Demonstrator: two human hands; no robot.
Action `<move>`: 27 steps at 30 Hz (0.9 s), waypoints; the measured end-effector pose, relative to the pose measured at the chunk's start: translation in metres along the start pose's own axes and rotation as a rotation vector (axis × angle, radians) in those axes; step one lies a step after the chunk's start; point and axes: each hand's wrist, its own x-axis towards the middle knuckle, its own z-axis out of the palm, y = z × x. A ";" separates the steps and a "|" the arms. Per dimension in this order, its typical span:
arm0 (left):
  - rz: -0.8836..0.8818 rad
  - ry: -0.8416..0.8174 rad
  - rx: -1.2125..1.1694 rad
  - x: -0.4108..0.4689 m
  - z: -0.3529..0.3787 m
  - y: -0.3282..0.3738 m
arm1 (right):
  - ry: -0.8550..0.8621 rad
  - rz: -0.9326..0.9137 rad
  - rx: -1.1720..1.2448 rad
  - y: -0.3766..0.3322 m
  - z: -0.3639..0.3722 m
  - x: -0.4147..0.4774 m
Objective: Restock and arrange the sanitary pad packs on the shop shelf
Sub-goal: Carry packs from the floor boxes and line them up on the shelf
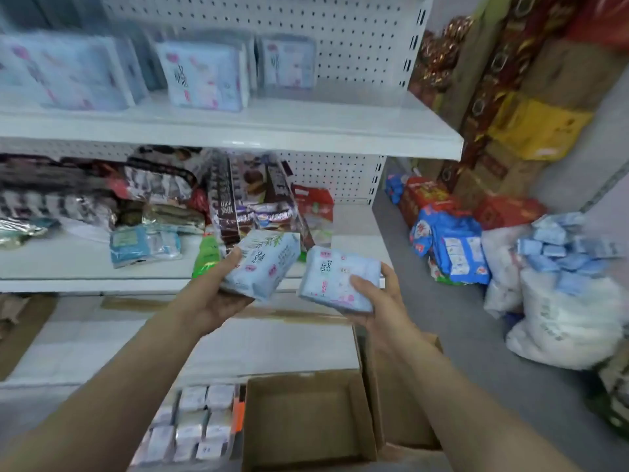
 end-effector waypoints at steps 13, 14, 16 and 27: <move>0.261 -0.219 0.138 -0.088 0.122 0.109 | -0.253 -0.109 -0.115 -0.220 0.026 0.005; 0.283 -0.200 0.142 -0.090 0.127 0.113 | -0.267 -0.107 -0.121 -0.233 0.027 0.005; 0.322 -0.141 0.154 -0.094 0.135 0.118 | -0.274 -0.105 -0.110 -0.251 0.030 0.006; 0.401 0.039 0.218 -0.101 0.158 0.133 | -0.304 -0.224 -0.170 -0.302 0.040 0.011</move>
